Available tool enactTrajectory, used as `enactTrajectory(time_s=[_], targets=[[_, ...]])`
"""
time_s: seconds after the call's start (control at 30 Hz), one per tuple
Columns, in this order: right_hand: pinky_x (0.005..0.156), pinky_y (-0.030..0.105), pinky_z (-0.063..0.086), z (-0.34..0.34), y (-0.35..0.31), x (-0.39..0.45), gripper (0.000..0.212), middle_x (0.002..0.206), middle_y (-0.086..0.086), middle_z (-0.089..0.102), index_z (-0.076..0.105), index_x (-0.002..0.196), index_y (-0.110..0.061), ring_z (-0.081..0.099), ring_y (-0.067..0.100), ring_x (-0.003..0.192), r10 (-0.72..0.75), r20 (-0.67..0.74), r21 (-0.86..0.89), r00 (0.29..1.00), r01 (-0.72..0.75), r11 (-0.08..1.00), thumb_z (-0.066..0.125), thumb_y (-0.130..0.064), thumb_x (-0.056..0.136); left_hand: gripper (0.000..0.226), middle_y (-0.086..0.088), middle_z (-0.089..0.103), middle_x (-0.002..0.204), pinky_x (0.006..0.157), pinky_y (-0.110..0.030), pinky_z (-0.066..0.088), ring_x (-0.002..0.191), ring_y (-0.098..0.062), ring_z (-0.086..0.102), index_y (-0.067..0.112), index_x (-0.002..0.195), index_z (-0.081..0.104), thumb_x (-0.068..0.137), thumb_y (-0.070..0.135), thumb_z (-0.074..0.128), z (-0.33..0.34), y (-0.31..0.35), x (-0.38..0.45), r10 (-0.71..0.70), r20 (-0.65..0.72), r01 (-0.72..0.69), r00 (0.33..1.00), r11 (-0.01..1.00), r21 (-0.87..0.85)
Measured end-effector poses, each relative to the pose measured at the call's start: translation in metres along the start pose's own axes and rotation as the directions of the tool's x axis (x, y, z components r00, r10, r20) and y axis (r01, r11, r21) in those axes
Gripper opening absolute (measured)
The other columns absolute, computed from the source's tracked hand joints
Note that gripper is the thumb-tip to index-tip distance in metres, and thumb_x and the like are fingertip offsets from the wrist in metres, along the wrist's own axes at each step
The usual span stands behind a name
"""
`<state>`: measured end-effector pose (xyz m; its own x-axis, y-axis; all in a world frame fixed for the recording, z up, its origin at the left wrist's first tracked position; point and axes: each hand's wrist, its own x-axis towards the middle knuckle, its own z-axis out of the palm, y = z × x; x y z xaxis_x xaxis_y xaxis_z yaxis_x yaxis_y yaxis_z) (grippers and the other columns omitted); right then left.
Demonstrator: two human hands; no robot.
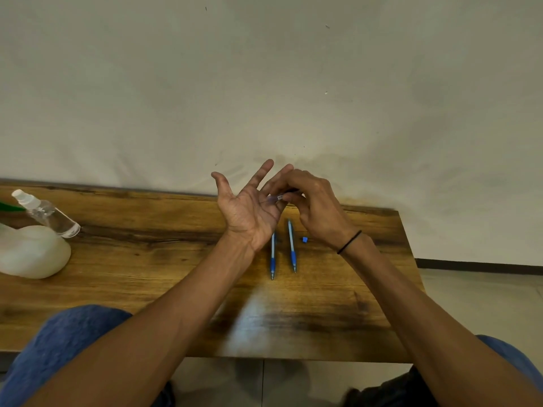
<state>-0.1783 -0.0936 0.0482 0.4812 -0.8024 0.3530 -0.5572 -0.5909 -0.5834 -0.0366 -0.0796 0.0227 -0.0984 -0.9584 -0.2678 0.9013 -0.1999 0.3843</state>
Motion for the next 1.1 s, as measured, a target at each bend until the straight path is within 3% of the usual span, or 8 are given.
enactTrajectory(time_s=[0.13,0.2,0.3,0.47,0.8,0.97,1.1], targets=[[0.085,0.017,0.054,-0.004,0.004,0.001,0.024,0.102,0.0,0.073,0.072,0.105,-0.006,0.067,0.004,0.096,0.064,-0.047,0.081,0.997,-0.06,0.995,0.061,0.012,0.094,0.1,-0.027,0.064,0.14,0.104,-0.052,0.052,0.127,-0.039,0.063,0.009,0.146,0.056,0.09,0.087,0.028,0.0,0.004,0.002,0.028,-0.025,-0.026,0.999,0.995,0.1],[0.083,0.009,0.049,-0.007,0.008,0.0,0.022,0.099,-0.007,0.072,0.072,0.105,-0.007,0.065,-0.005,0.094,0.103,-0.075,0.108,0.992,-0.095,0.99,0.061,0.01,0.095,0.084,-0.019,0.071,0.132,0.105,-0.051,0.053,0.128,-0.035,0.065,0.014,0.138,0.065,0.095,0.08,0.036,0.0,0.008,0.005,0.079,-0.108,-0.049,0.991,0.966,0.256],[0.079,0.012,0.052,-0.012,0.013,0.0,0.02,0.099,-0.005,0.071,0.071,0.106,-0.007,0.066,0.0,0.091,0.17,-0.104,0.127,0.98,-0.156,0.98,0.061,0.008,0.097,0.055,-0.007,0.079,0.114,0.09,-0.041,0.055,0.117,-0.025,0.069,0.02,0.123,0.075,0.099,0.063,0.05,0.0,0.014,0.007,0.197,-0.213,-0.057,0.957,0.847,0.528],[0.079,0.028,0.061,-0.018,0.019,-0.001,0.019,0.099,0.003,0.075,0.071,0.106,-0.006,0.072,0.014,0.093,0.253,-0.162,0.198,0.954,-0.22,0.955,0.06,0.007,0.098,0.035,-0.001,0.078,0.092,0.079,-0.033,0.056,0.09,-0.013,0.068,0.018,0.106,0.081,0.096,0.048,0.066,-0.002,0.018,0.007,0.293,-0.134,-0.1,0.947,0.662,0.743],[0.075,0.015,0.054,-0.019,0.019,-0.001,0.016,0.096,-0.001,0.073,0.071,0.106,-0.007,0.071,0.009,0.091,0.261,-0.164,0.207,0.951,-0.225,0.952,0.062,0.003,0.099,0.016,0.001,0.079,0.086,0.077,-0.028,0.063,0.083,-0.007,0.074,0.015,0.104,0.081,0.093,0.026,0.078,-0.004,0.001,0.009,0.316,-0.005,-0.176,0.949,0.541,0.822],[0.077,0.02,0.058,-0.018,0.019,0.0,0.016,0.097,0.0,0.073,0.071,0.106,-0.009,0.071,0.013,0.093,0.269,-0.166,0.203,0.949,-0.234,0.951,0.062,0.002,0.099,0.007,-0.002,0.078,0.088,0.075,-0.025,0.061,0.086,-0.01,0.074,0.015,0.099,0.08,0.094,0.02,0.076,-0.006,0.003,0.008,0.326,0.031,-0.206,0.945,0.515,0.832],[0.076,0.016,0.056,-0.02,0.02,-0.001,0.017,0.097,-0.001,0.074,0.071,0.108,-0.009,0.072,0.009,0.091,0.278,-0.171,0.209,0.945,-0.241,0.948,0.062,0.002,0.099,0.004,0.0,0.077,0.085,0.073,-0.022,0.059,0.083,-0.007,0.072,0.017,0.094,0.08,0.095,0.018,0.076,-0.005,0.007,0.008,0.34,0.07,-0.24,0.938,0.488,0.839]])
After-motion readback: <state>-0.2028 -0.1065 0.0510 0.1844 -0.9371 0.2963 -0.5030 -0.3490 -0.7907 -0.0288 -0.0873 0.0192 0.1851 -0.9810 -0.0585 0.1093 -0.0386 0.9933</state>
